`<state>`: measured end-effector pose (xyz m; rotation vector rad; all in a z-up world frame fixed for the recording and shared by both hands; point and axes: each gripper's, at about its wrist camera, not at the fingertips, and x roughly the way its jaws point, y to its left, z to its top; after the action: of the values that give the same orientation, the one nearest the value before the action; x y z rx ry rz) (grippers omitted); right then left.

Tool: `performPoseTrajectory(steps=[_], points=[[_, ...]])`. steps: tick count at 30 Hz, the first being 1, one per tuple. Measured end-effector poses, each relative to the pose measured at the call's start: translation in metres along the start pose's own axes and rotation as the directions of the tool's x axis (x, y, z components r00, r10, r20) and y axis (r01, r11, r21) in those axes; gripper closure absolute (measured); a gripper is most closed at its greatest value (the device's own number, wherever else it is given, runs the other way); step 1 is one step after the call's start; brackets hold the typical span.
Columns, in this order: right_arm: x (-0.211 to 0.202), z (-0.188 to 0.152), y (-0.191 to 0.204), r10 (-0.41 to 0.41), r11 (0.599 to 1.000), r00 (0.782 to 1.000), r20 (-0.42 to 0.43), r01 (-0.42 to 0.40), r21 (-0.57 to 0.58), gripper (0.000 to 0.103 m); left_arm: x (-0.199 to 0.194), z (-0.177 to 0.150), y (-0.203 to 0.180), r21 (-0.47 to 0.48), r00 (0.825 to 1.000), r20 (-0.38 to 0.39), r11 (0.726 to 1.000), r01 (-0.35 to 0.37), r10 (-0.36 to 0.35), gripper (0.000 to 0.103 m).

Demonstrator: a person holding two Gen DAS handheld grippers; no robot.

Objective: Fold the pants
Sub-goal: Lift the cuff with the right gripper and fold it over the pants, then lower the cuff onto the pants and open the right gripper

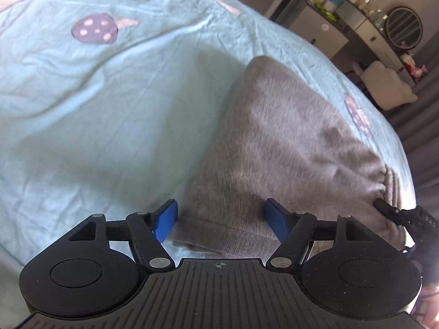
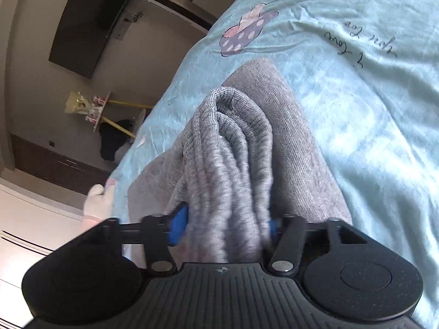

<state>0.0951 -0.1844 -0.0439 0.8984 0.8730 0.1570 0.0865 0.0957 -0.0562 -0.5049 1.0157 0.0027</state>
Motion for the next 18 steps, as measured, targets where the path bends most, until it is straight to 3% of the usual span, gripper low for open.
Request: performPoseTrajectory(steps=[2,5,9,12,14,16,18], points=[[-0.005,-0.004,0.017,-0.062,0.992,0.998,0.03,0.065,-0.108,0.063,0.0,-0.005,-0.002,0.018,1.0,0.024,1.0,-0.012,0.011,0.023],[-0.019,-0.017,0.049,-0.112,0.942,0.984,0.139,0.15,-0.3,0.064,-0.01,-0.005,-0.006,0.044,0.997,0.072,0.999,-0.027,0.024,0.025],[-0.039,-0.021,0.064,-0.102,0.917,0.958,0.269,0.195,-0.347,0.065,-0.019,-0.001,-0.011,0.079,0.993,0.103,0.995,-0.06,0.052,0.026],[-0.039,-0.015,0.05,-0.1,0.941,0.962,0.256,0.175,-0.289,0.065,-0.018,0.0,-0.017,0.101,0.993,0.107,0.993,-0.062,0.052,0.026],[-0.029,-0.015,0.037,-0.148,0.935,0.961,0.233,0.213,-0.284,0.064,-0.013,0.001,-0.021,0.117,0.994,0.098,0.991,-0.068,0.056,0.026],[-0.019,-0.021,0.024,-0.219,0.907,0.947,0.233,0.286,-0.309,0.059,-0.008,0.001,-0.025,0.133,0.995,0.08,0.988,-0.076,0.066,0.026],[-0.022,-0.023,0.018,-0.207,0.904,0.945,0.252,0.283,-0.32,0.049,-0.005,0.001,-0.029,0.157,0.995,0.071,0.984,-0.083,0.073,0.026]])
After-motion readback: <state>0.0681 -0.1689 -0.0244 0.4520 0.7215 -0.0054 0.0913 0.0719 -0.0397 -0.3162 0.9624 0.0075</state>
